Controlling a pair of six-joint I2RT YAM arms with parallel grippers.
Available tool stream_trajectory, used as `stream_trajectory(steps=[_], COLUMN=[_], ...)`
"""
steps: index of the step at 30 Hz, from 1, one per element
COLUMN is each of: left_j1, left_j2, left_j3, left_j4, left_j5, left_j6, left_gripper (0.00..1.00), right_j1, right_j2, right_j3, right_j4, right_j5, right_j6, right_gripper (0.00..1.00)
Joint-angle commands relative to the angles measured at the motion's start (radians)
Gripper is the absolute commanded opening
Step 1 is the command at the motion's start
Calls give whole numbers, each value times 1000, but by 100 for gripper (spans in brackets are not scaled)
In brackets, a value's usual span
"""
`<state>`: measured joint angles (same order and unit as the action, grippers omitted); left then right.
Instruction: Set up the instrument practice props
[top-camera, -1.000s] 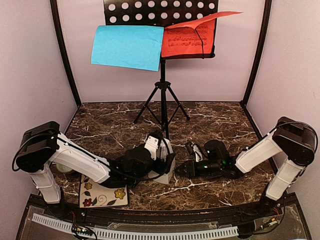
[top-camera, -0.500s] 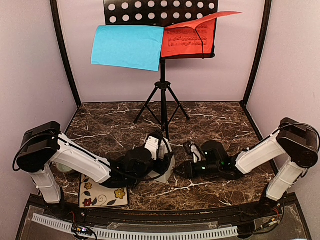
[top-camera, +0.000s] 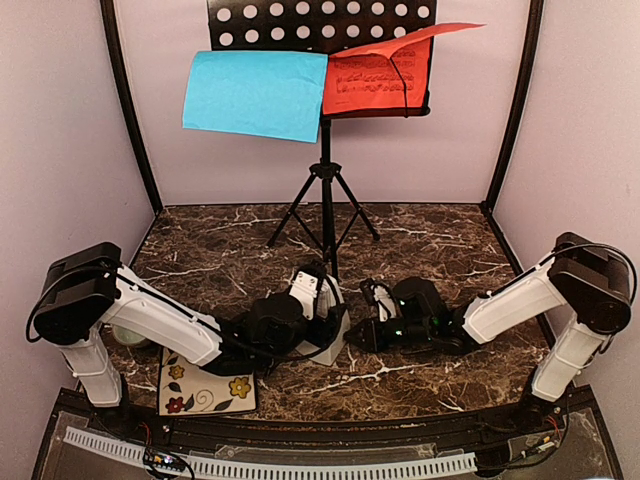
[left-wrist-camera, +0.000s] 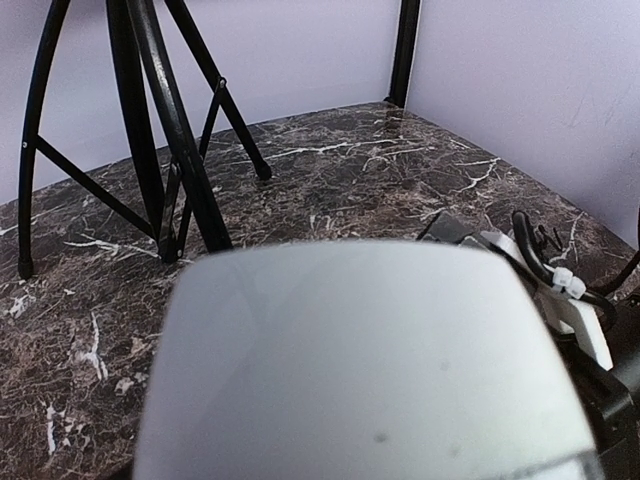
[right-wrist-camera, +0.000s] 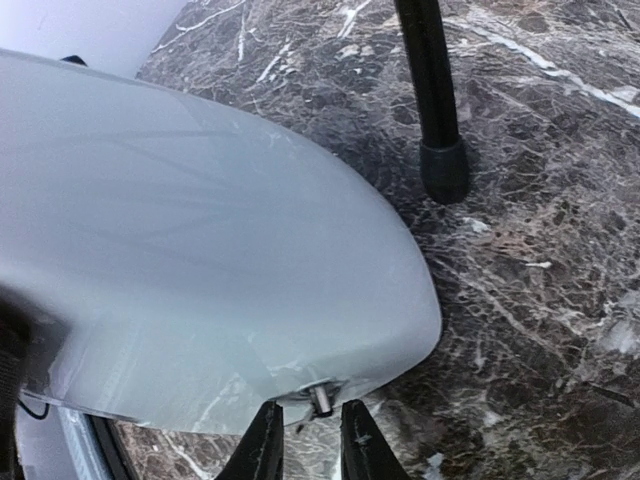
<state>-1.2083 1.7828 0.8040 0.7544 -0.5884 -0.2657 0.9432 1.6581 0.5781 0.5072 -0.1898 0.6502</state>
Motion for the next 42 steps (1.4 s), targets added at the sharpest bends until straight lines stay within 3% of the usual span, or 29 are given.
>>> stream_trajectory(steps=[1, 11, 16, 28, 42], left_j1=[-5, -5, -5, -5, -34], left_j2=[-42, -53, -61, -112, -141], left_j3=[11, -16, -20, -89, -225], left_j4=[62, 126, 160, 334, 718], left_j5=[4, 51, 76, 144, 304], left_j6=[16, 27, 46, 166, 421], left_gripper=[23, 15, 9, 1, 0], right_j1=[9, 10, 11, -20, -109], right_j2=[3, -1, 1, -120, -303], right_j3=[21, 35, 43, 78, -32], right_j4=[-37, -34, -58, -105, 74], right_j5=[51, 50, 77, 63, -43], right_j6=[-26, -64, -62, 22, 224], right_gripper=[19, 12, 0, 0, 0])
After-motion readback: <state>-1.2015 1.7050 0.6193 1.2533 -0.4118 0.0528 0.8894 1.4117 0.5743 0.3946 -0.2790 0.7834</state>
